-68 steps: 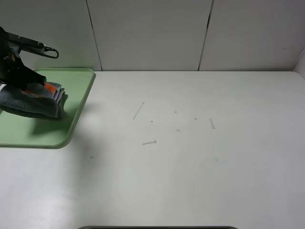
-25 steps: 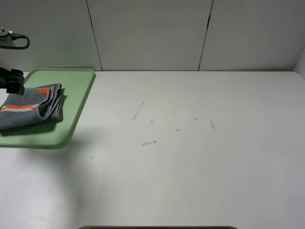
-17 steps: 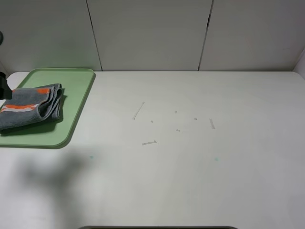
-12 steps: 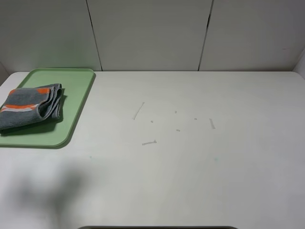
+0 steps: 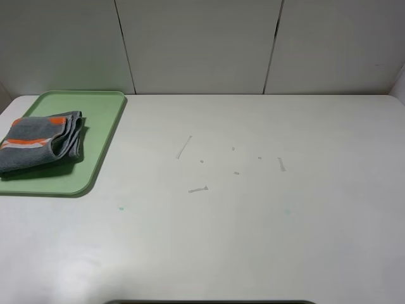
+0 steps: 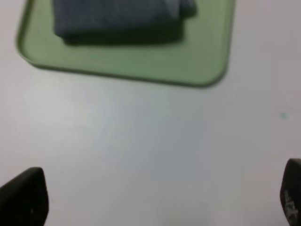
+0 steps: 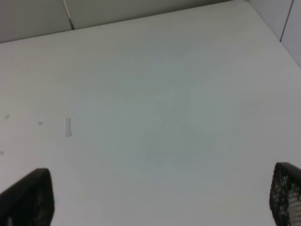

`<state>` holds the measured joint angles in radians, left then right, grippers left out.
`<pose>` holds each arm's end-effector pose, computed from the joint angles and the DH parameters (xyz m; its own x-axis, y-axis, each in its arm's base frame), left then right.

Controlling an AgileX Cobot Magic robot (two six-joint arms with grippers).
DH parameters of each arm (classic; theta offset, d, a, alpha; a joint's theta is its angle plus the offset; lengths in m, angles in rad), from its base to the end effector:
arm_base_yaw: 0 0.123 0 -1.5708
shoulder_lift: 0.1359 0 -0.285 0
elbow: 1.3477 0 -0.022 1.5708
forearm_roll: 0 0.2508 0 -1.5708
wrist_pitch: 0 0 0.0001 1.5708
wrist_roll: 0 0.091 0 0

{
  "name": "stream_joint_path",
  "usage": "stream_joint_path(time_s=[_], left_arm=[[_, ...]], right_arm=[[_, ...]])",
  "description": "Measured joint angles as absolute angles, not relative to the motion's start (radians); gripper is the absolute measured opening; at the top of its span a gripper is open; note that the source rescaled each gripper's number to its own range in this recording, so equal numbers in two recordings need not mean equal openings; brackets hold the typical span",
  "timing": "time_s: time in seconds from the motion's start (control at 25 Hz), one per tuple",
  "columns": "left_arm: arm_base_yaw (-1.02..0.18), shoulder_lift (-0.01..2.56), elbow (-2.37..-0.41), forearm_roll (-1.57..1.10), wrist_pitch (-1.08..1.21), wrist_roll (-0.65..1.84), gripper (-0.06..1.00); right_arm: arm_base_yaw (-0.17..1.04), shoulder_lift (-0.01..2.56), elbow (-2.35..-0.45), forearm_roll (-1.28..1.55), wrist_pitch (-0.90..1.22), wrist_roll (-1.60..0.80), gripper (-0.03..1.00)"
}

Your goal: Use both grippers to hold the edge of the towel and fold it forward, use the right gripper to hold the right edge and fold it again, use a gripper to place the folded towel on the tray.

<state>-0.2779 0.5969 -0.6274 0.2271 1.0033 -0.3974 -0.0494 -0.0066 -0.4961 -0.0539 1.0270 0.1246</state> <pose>0.0931 -0.0086 0.2964 -0.7510 -0.0618 -0.6574 -0.0529 0.9980 -0.0334 -0.0043 -0.0040 0.2790 -0.4115 0.1169 -0.9039 0.1314 0.9890 0.0681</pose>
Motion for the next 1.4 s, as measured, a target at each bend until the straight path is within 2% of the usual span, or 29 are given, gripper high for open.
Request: stream_joint_path(time_s=[0.32,0.52,0.76,1.4], left_arm=[[-0.428,0.566,-0.626,0.181,1.139,-0.185,1.00],[-0.439,0.566,-0.615,0.116,1.149,-0.137,1.00],[-0.439,0.566,-0.499,0.026,1.076,-0.026,1.00],[-0.439,0.513,-0.495,-0.024,1.056,0.027,1.00]], right_arm=[[-0.049,-0.007,-0.496,-0.054,1.027,0.125,1.00],[-0.049,-0.007,-0.496,-0.054,1.027,0.125,1.00],[-0.049,-0.007,-0.496,-0.054,1.027,0.125,1.00],[-0.049,-0.007,-0.496,-0.054,1.027,0.125,1.00]])
